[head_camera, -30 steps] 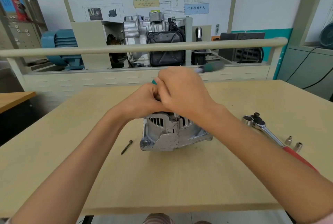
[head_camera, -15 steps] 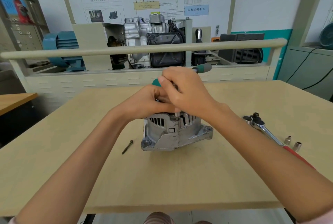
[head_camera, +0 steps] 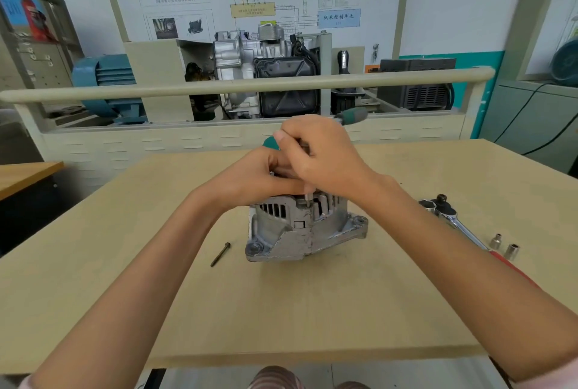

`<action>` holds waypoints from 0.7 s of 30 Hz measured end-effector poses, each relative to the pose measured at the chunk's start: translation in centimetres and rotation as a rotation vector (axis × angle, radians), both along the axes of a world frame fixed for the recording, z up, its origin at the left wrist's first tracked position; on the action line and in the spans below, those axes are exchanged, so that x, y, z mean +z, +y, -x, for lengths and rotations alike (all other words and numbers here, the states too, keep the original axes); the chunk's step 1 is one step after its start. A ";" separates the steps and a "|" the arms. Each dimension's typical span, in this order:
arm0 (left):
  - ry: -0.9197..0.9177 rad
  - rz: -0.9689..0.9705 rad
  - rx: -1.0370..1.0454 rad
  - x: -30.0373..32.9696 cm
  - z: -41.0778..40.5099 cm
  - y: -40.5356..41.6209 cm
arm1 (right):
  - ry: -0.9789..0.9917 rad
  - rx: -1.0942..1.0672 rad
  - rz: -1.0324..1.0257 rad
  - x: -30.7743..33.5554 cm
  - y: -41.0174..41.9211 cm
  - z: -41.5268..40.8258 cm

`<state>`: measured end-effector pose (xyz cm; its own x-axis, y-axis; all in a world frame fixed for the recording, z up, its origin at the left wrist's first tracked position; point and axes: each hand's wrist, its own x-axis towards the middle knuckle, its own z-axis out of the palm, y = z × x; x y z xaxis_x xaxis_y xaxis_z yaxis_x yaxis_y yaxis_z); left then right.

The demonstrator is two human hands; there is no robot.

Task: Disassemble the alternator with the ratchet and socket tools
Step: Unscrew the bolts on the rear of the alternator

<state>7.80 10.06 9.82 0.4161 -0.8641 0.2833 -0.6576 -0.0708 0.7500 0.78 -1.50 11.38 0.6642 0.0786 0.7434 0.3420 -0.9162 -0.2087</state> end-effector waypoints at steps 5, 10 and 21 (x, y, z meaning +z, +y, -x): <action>-0.035 0.043 0.103 -0.3 -0.4 -0.2 | -0.080 -0.259 0.186 -0.7 0.9 0.1; -0.059 0.025 0.108 -0.5 0.1 -0.6 | 0.011 -0.743 0.301 -0.7 2.0 -0.4; 0.046 0.006 0.058 0.0 0.0 -0.1 | -0.005 -0.007 0.015 -0.3 0.0 -0.1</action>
